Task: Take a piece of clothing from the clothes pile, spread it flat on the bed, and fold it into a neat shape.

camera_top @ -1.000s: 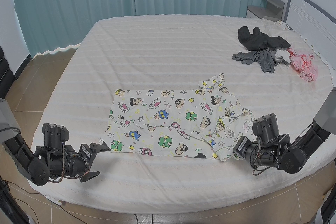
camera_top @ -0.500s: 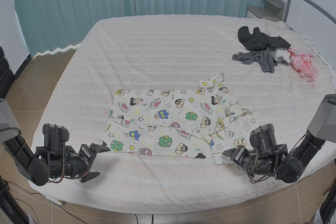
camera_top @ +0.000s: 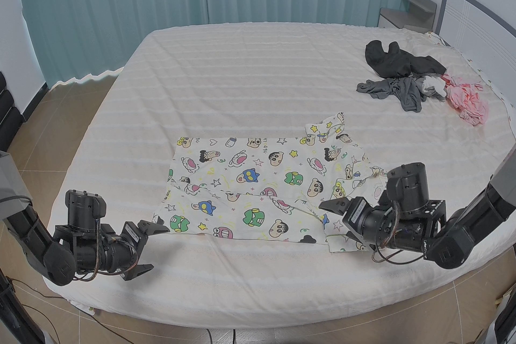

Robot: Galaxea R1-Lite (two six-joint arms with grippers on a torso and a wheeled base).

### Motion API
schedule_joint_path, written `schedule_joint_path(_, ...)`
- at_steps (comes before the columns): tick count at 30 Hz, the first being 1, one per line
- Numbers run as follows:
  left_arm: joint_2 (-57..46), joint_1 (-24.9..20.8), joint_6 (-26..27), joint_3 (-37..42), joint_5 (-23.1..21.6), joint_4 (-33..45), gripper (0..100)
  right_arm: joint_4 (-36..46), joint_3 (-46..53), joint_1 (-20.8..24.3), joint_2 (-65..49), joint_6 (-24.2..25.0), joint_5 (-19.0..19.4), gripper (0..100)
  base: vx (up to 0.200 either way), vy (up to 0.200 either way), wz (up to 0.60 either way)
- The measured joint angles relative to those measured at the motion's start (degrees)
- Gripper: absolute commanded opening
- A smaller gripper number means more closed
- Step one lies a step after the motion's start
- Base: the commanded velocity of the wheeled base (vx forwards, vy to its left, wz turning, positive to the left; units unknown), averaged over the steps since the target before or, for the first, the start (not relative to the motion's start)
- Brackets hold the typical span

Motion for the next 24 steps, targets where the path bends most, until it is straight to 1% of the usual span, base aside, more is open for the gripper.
schedule_joint_path(7,0.13,-0.04,0.06,0.35,0.04,-1.19,100,6.49,-11.22,0.87,4.72,-0.43,0.83,100,0.000,0.000,0.00)
schedule_joint_path(14,1.01,-0.15,0.34,1.43,0.24,-4.86,100,12.29,-21.47,1.46,12.50,-3.56,0.56,100,0.000,0.000,0.00)
schedule_joint_path(21,1.66,-0.28,0.44,1.95,0.33,-5.55,100,13.78,-25.71,2.46,17.31,-5.72,0.15,100,0.000,0.000,0.00)
schedule_joint_path(24,1.77,-0.28,0.44,1.99,0.35,-5.57,100,14.20,-27.70,2.62,18.86,-6.42,-1.39,100,0.000,0.000,0.00)
